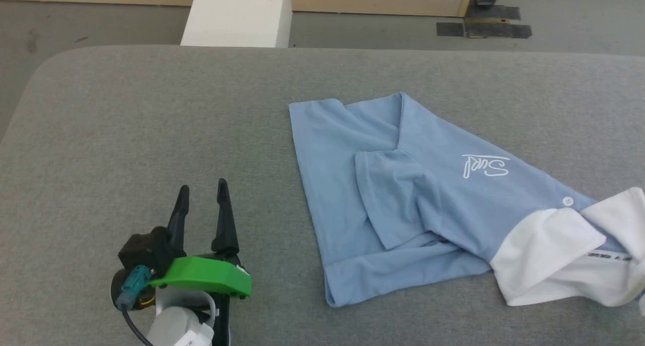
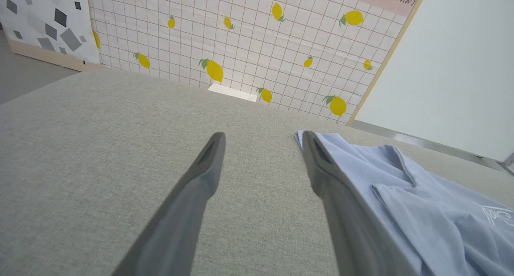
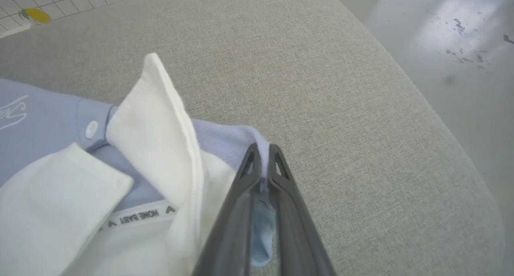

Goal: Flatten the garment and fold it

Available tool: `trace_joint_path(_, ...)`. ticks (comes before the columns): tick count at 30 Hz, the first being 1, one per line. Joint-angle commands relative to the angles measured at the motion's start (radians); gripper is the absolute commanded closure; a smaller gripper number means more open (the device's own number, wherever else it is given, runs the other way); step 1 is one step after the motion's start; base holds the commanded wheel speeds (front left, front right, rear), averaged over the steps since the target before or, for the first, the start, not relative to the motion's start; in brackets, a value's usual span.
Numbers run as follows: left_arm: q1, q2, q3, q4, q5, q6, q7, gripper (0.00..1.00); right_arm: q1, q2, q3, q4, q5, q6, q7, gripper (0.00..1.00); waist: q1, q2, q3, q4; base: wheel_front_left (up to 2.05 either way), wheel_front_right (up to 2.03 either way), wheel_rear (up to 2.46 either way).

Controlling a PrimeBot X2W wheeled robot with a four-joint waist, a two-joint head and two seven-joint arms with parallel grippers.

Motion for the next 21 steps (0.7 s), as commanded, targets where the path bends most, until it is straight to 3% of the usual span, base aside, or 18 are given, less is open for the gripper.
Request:
trace_joint_path(1,-0.012,-0.002,-0.007,0.006,0.004,-0.009,-0.004,0.00,0.009,0.003,0.008,0.017,0.027,-0.002,-0.005,0.17,0.0000,0.0000,-0.003,-0.021,0.00,0.00,0.00)
trace_joint_path(2,-0.013,-0.002,-0.013,0.012,0.004,-0.013,-0.004,0.00,0.012,0.003,0.012,0.031,0.054,-0.002,-0.021,0.00,0.0000,0.0000,-0.005,-0.028,0.00,0.00,0.00)
trace_joint_path(7,-0.016,-0.002,-0.055,0.034,-0.032,-0.021,-0.004,0.00,0.026,0.004,0.085,0.034,0.138,-0.002,-0.208,0.00,0.0000,0.0000,-0.017,-0.057,0.00,0.00,0.00)
trace_joint_path(12,-0.065,-0.002,-0.182,0.096,-0.060,-0.044,0.033,0.00,0.055,0.004,0.215,0.015,0.187,-0.002,-0.395,0.00,0.0000,0.0000,-0.021,-0.091,0.00,0.00,0.00)
trace_joint_path(21,-0.263,-0.001,-0.498,0.249,0.116,-0.136,0.295,0.00,0.066,0.004,0.335,0.047,0.242,-0.002,-0.446,0.00,0.0000,0.0000,-0.011,-0.157,0.00,0.00,0.00)
